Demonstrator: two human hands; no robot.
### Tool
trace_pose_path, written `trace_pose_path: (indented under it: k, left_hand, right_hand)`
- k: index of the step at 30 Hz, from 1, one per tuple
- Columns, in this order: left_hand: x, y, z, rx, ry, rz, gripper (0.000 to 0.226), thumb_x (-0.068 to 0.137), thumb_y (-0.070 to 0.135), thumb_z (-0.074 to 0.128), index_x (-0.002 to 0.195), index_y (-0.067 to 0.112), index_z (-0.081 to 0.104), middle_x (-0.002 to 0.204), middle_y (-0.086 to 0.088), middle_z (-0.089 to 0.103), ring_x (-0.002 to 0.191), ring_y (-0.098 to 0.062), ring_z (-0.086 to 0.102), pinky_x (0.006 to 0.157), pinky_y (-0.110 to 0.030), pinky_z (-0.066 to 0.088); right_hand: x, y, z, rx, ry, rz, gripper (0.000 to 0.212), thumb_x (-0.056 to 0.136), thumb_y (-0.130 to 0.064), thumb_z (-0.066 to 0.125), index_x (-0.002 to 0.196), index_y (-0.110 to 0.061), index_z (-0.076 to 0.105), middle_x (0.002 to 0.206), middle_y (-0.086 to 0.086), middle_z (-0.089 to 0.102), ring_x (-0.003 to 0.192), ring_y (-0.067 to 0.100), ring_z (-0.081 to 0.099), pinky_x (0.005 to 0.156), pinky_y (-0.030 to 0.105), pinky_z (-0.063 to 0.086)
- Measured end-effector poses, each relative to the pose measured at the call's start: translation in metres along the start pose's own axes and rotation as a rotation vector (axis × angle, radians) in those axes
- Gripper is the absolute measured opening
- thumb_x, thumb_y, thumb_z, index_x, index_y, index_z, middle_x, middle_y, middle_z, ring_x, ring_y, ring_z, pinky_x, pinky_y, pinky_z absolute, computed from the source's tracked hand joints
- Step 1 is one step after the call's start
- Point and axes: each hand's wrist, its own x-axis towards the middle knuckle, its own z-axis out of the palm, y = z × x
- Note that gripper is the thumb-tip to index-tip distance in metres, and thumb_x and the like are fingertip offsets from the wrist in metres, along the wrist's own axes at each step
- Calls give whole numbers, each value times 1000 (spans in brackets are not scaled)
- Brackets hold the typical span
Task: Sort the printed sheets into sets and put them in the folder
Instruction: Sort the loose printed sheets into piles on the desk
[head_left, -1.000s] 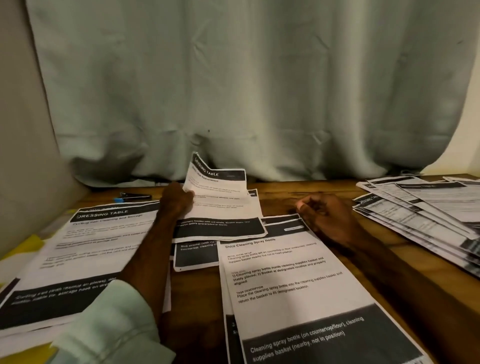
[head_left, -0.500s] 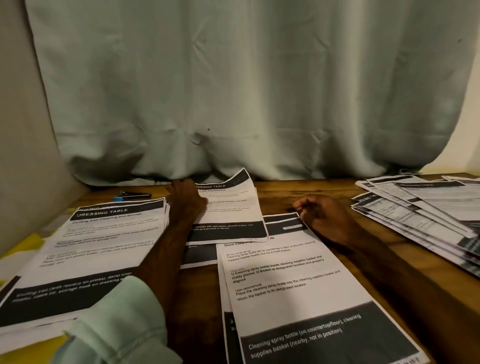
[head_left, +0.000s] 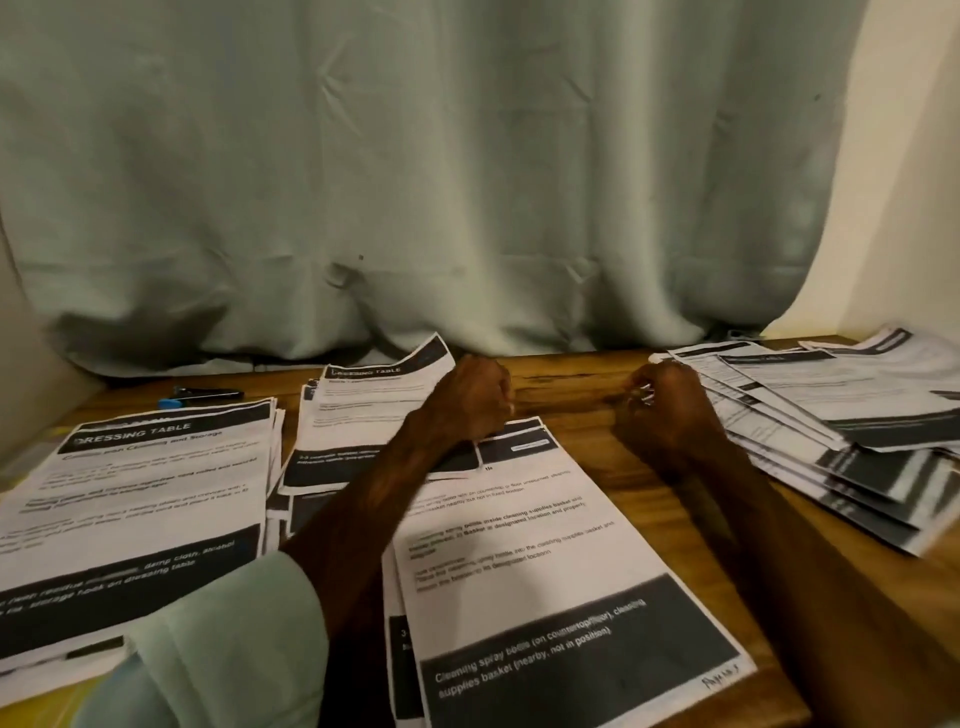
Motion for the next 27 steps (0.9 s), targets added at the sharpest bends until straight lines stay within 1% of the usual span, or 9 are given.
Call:
trace_pose_path:
  k: [2,4,5,8,12,14,19,23,27]
  left_hand:
    - [-2,23,7,-24,-128,77,2,81,25,72,81,27,70,90,7,70,92,-14,64,85,-40,55]
    - [-8,39,21,-38,-161,111,5,87,33,70,89,28,70,100,10,66,99,-11,60,87,-37,54]
    - [-12,47,28,-39,-161,122,9,90,35,69,95,27,70,103,9,66,102,-11,60,87,-35,53]
    - [-16,63,50,-22,-191,146,24,99,41,61,112,22,66,117,4,62,115,-16,54,95,-35,46]
    - [-18,68,65,27,-170,186,34,105,41,49,129,19,57,140,-4,52,133,-23,42,108,-42,41]
    - [-22,68,69,14,-131,205,32,106,38,47,129,18,56,141,-5,51,134,-24,42,107,-42,42]
    - [-23,59,75,-41,-42,233,26,105,35,47,122,18,59,132,-2,55,127,-22,45,99,-35,44]
    - [-22,59,78,-45,-22,230,25,105,34,48,120,18,59,130,-3,56,125,-21,47,97,-36,46]
    - [-23,60,77,-40,-13,225,26,105,34,48,122,17,59,132,-4,56,127,-23,47,98,-35,44]
  right_hand:
    - [3,19,-13,-88,68,68,19,66,-35,77,77,-22,70,90,9,70,90,28,66,76,36,57]
    - [6,33,-23,-168,83,168,29,75,-25,82,101,-15,76,113,21,66,114,40,55,94,43,50]
    - [7,36,-25,-190,96,209,33,77,-19,81,109,-12,75,120,23,63,120,42,50,98,45,47]
    - [7,41,-25,-183,145,237,35,76,-16,77,110,-9,72,121,23,61,121,42,47,98,45,45]
    - [8,42,-21,-174,99,230,39,82,-20,76,117,-7,65,126,20,59,124,39,46,103,43,39]
    - [8,43,-20,-204,90,207,40,84,-22,74,119,-7,63,127,18,59,124,37,46,104,41,36]
    - [17,57,-51,-344,120,233,51,81,-22,80,127,-9,62,132,18,58,129,38,45,103,45,44]
    - [20,87,-78,-569,-28,319,75,81,-36,81,140,-7,46,147,22,42,138,42,35,111,53,38]
    - [23,102,-85,-557,-229,379,83,84,-40,80,146,-6,35,151,22,35,141,43,32,113,55,34]
